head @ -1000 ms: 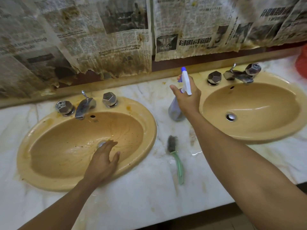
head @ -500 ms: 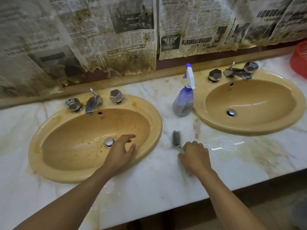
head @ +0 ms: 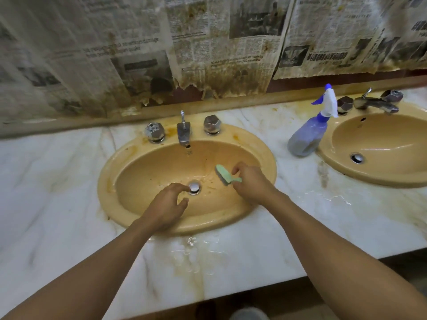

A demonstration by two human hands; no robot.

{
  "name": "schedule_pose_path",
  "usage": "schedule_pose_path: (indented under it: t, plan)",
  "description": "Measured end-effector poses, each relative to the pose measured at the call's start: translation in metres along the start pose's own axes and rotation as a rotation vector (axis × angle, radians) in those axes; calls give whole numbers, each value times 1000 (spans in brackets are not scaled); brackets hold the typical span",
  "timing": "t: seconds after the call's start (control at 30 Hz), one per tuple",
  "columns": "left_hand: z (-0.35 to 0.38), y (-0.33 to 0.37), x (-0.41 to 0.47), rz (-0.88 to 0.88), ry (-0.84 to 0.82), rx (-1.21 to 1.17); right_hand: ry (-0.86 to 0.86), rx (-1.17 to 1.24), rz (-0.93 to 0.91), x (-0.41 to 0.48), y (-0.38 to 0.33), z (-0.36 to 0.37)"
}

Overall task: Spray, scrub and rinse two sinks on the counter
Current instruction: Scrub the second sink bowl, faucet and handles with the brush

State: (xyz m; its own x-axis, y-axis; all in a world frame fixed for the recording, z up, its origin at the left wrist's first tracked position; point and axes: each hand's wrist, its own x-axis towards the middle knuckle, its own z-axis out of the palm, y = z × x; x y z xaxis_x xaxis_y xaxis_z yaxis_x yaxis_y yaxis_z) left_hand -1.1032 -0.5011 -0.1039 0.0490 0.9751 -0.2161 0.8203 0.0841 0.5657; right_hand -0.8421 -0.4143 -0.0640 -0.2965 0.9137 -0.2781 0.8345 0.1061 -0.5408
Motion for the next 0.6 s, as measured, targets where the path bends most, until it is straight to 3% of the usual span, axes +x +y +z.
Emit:
schedule_pose_path:
  t: [0.13, 0.23, 0.4, 0.6]
  plan:
    - [-17, -48, -8, -163, -143, 143, -237, -132, -111, 39, -27, 31]
    - [-33, -65, -3, -151, -217, 301, -318, -212, -195, 69, -41, 55]
    - [-49, -100, 9, -70, -215, 448, -369, -314, -256, 117, -53, 89]
    - [-68, -129, 17, 138, -314, 669, -253, -435, -446, 157, -62, 118]
